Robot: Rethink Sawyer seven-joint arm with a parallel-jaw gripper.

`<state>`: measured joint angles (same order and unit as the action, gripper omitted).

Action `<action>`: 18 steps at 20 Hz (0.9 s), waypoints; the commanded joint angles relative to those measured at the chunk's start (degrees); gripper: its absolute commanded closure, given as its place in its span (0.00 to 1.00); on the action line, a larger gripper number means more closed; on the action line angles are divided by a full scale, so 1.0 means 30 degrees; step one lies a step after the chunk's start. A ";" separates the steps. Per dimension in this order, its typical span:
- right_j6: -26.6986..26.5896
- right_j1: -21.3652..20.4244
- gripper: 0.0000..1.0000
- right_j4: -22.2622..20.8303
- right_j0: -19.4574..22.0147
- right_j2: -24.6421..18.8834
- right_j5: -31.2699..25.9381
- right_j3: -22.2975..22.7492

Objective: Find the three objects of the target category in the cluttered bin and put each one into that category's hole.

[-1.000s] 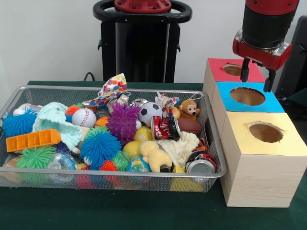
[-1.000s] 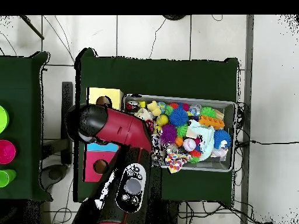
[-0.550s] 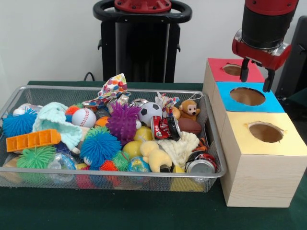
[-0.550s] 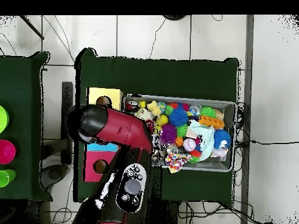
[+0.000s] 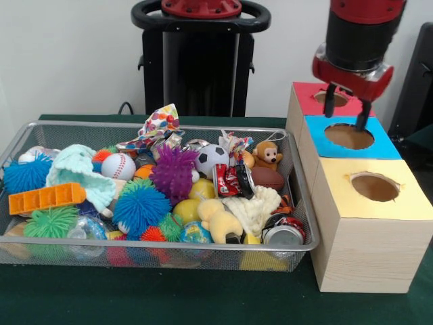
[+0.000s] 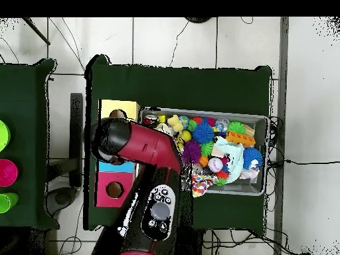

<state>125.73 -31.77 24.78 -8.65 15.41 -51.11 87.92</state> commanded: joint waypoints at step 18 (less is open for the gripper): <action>-0.4321 0.2302 0.00 -0.6066 0.8712 -0.3728 0.3642 -0.0314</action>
<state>125.73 -29.65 12.33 12.83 13.63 -46.69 87.10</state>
